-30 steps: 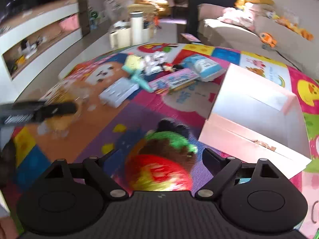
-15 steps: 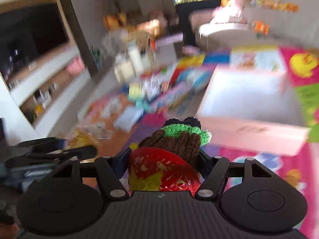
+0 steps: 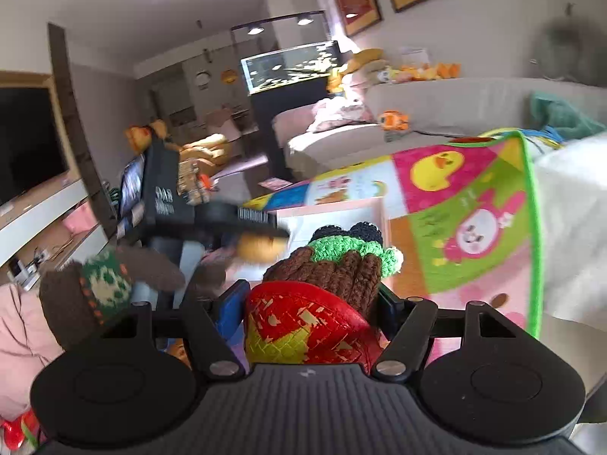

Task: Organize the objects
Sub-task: 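Carry the bun into the pink box with the left tool while the right tool lifts the red-gold ball, then grasp the white plastic holder with the left tool while the right tool releases the ball into the box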

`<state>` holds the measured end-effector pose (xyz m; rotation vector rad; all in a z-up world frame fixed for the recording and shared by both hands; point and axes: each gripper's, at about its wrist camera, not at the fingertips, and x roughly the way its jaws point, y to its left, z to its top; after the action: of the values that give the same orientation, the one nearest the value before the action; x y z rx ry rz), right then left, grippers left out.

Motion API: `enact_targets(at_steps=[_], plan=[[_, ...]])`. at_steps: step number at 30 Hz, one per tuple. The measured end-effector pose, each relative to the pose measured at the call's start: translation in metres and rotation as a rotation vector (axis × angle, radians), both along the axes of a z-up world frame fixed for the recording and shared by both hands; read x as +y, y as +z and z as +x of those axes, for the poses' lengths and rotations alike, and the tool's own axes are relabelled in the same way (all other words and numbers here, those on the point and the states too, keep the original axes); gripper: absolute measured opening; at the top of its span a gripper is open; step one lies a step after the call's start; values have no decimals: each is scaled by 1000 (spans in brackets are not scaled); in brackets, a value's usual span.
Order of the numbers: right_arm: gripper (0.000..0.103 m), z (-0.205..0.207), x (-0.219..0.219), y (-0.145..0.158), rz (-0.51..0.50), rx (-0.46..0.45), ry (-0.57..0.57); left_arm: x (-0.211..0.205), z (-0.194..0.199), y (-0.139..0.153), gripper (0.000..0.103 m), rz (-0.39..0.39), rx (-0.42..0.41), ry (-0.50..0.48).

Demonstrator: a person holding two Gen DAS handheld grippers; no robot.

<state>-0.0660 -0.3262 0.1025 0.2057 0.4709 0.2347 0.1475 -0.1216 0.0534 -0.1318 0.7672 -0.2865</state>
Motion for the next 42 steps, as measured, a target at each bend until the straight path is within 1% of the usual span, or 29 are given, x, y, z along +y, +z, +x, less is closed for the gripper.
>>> enact_targets(at_steps=[1, 2, 3, 4, 5, 7, 8, 10, 12, 14, 16, 18, 19, 20, 23, 25, 27, 28, 31, 33, 34, 36, 38, 39, 40, 42], plan=[[68, 3, -4, -1, 3, 0, -9, -1, -5, 0, 58, 28, -42, -16], [68, 6, -10, -2, 7, 1, -19, -2, -9, 1, 58, 60, -64, -41], [68, 10, -13, -2, 12, 3, -28, -1, -13, 2, 58, 71, -61, -65], [68, 15, -15, -3, 20, 7, -33, 4, -16, 5, 58, 53, -63, -71], [68, 21, -15, -3, 31, 9, -36, 9, -19, 8, 58, 36, -82, -74], [68, 35, -15, -1, 55, 8, -33, 14, -24, 15, 56, 33, -131, -87], [68, 44, -14, 0, 64, 9, -30, 12, -22, 19, 56, 58, -144, -120], [68, 62, -9, 5, 77, 7, -29, 0, -21, 14, 58, 151, -114, -205], [68, 73, -1, 12, 56, -8, -36, -1, -24, 11, 58, 170, -120, -206], [69, 79, 8, 17, 20, -26, -46, 4, -27, 9, 58, 154, -115, -203], [69, 82, 14, 18, 2, -26, -35, 10, -30, 7, 58, 159, -82, -210], [69, 87, 19, 18, -14, -17, -28, 18, -39, 10, 58, 151, -82, -210], [69, 89, 21, 17, -21, -13, -26, 26, -45, 13, 56, 119, -93, -201], [69, 91, 22, 17, -22, -12, -24, 35, -51, 16, 55, 71, -117, -185], [69, 103, 25, 17, 5, -6, -15, 62, -65, 28, 55, -47, -188, -126], [69, 117, 30, 16, 32, 9, 3, 78, -73, 36, 55, -105, -218, -87], [69, 134, 39, 9, 30, 31, 13, 92, -82, 41, 55, -127, -225, -73], [69, 143, 45, 3, 22, 52, 16, 98, -88, 42, 55, -130, -225, -70], [71, 172, 59, -26, 14, 165, 36, 121, -111, 41, 55, -124, -217, -84], [71, 180, 66, -44, 6, 206, 36, 139, -130, 34, 55, -116, -201, -107], [71, 182, 68, -50, 13, 225, 37, 145, -137, 30, 55, -114, -193, -121], [71, 186, 69, -61, 82, 270, 57, 157, -150, 18, 55, -114, -150, -164], [71, 188, 68, -68, 140, 297, 68, 162, -162, 8, 55, -99, -114, -207], [71, 186, 68, -69, 145, 299, 64, 162, -168, 4, 55, -75, -102, -232], [71, 185, 69, -69, 134, 293, 56, 160, -175, 2, 55, -52, -99, -253], [71, 174, 72, -64, 68, 260, 30, 157, -189, 0, 55, -7, -101, -311]])
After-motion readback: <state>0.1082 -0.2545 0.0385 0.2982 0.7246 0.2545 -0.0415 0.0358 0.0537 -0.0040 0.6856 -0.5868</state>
